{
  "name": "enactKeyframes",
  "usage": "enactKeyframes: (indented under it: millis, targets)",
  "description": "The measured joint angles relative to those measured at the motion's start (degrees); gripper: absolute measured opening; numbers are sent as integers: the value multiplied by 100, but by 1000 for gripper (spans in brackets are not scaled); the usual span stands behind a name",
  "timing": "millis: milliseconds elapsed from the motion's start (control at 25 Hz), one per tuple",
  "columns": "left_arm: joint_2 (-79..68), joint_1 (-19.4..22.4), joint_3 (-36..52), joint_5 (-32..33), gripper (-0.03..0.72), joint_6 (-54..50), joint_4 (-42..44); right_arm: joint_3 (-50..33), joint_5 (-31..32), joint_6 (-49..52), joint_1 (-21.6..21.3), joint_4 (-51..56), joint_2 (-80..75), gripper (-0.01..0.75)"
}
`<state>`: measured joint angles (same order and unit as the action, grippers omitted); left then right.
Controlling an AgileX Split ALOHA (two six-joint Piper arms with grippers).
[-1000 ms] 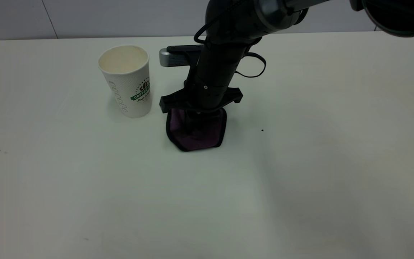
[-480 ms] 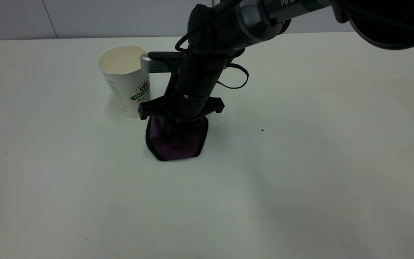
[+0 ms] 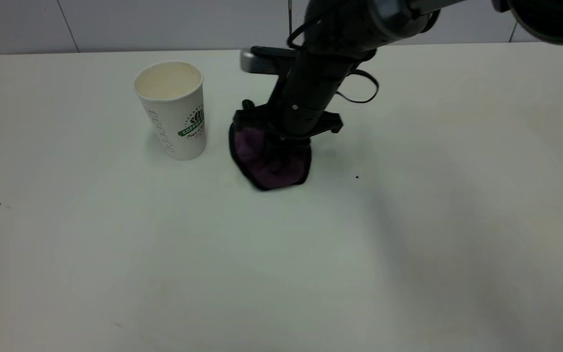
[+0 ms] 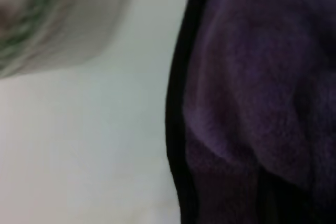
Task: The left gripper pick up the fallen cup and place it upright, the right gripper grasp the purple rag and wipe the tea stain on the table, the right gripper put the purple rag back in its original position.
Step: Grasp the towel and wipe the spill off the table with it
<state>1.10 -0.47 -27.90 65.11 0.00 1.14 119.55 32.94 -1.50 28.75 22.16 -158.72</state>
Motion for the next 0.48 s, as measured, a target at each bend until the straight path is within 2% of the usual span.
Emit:
enactKeyframes:
  millis: [480]
  targets:
    - [0,0,0,0,585,0,0,48,1492,12,-1775,-1180,109,90]
